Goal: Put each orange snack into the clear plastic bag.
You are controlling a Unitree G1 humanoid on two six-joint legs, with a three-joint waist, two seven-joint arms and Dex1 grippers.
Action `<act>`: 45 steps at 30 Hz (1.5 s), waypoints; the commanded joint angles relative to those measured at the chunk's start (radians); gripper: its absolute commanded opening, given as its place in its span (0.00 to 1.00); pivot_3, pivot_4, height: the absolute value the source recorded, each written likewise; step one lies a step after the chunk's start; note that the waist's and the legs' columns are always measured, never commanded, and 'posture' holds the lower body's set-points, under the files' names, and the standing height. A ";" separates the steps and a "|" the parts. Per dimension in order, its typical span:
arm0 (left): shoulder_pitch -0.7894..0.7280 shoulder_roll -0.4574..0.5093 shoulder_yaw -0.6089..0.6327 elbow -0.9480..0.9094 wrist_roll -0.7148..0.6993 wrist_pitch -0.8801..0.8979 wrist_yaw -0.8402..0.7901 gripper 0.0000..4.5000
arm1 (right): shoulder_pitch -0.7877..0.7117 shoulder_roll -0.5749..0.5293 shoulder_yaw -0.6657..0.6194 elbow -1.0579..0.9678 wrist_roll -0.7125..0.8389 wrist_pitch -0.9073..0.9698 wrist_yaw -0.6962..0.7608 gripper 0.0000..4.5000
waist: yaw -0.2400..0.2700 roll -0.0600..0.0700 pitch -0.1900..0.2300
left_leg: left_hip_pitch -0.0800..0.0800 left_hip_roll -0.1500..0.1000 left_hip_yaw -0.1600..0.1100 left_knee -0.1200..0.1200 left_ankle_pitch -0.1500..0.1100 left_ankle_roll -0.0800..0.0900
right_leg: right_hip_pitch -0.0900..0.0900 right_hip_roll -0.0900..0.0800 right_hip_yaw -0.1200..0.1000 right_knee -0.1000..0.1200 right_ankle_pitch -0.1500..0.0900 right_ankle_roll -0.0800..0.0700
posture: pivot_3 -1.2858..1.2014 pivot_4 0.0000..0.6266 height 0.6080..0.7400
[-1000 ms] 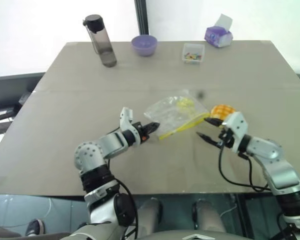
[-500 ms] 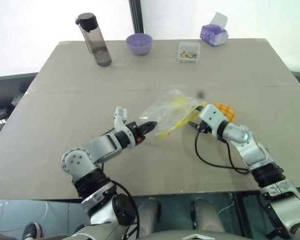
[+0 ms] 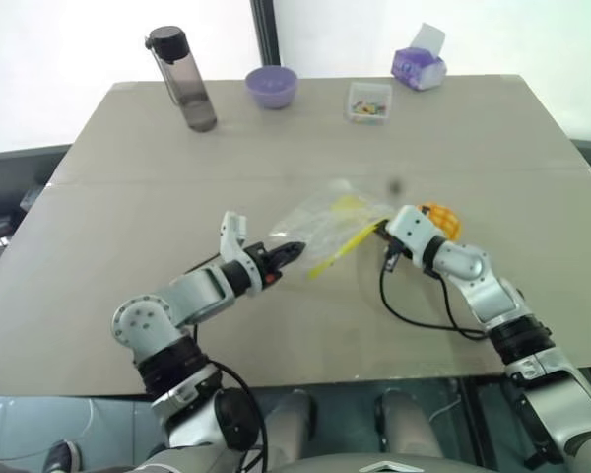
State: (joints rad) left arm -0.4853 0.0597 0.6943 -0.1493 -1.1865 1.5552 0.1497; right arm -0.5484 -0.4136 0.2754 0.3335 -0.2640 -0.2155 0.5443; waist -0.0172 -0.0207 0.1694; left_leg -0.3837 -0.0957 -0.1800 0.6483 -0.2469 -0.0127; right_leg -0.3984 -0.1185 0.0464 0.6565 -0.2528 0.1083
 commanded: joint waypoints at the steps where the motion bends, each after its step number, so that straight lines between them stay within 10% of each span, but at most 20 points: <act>1: 0.005 0.050 -0.049 -0.075 -0.035 -0.105 -0.111 0.11 | -0.064 0.018 -0.038 -0.015 -0.006 0.029 -0.059 0.00 | -0.001 0.000 0.000 | 0.000 0.000 0.000 0.000 0.000 0.000 | 0.000 0.000 0.000 0.000 0.000 0.000 | 0.52 0.24 1.00; 6: 0.009 0.141 -0.145 -0.105 0.030 -0.191 -0.159 0.54 | -0.114 0.046 -0.049 -0.012 -0.018 0.083 -0.114 0.00 | 0.001 0.000 0.000 | 0.000 0.000 0.000 0.000 0.000 0.000 | -0.001 0.000 0.000 0.000 0.000 0.000 | 0.52 0.24 1.00; 16: 0.027 0.380 -0.473 -0.316 0.330 -0.564 -0.435 0.54 | -0.212 0.079 -0.019 0.032 -0.122 0.246 -0.179 0.00 | -0.001 0.000 0.001 | -0.007 0.002 0.007 -0.003 0.000 0.000 | -0.013 0.001 0.007 0.002 0.001 -0.002 | 0.52 0.24 1.00; 27: -0.014 0.643 -1.036 -0.320 1.017 -0.953 -0.540 0.54 | -0.305 0.183 0.003 0.085 -0.151 0.334 -0.222 0.00 | -0.025 0.001 0.002 | -0.011 0.003 0.008 -0.006 0.001 -0.001 | -0.019 0.003 0.008 0.002 0.002 -0.003 | 0.52 0.24 1.00; 38: -0.036 0.646 -1.043 -0.194 1.357 -1.166 -0.499 0.54 | -0.292 0.187 0.007 0.065 -0.142 0.321 -0.213 0.00 | -0.026 0.001 0.002 | -0.013 0.003 0.008 -0.007 0.001 -0.001 | -0.022 0.003 0.008 0.002 0.002 -0.003 | 0.52 0.24 1.00; 45: -0.019 0.588 -0.973 -0.220 1.359 -1.228 -0.519 0.54 | -0.270 0.250 -0.011 -0.028 -0.151 0.634 -0.209 0.00 | -0.026 0.001 0.002 | -0.013 0.004 0.008 -0.006 0.001 -0.001 | -0.023 0.004 0.008 0.005 0.002 -0.003 | 0.52 0.24 1.00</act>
State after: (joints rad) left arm -0.4985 0.6555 -0.3182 -0.3253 0.1567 0.3544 -0.3669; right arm -0.8104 -0.1599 0.2759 0.3676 -0.4167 0.3938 0.3401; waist -0.0435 -0.0193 0.1714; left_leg -0.3973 -0.0922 -0.1723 0.6422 -0.2458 -0.0138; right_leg -0.4211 -0.1149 0.0545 0.6612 -0.2512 0.1057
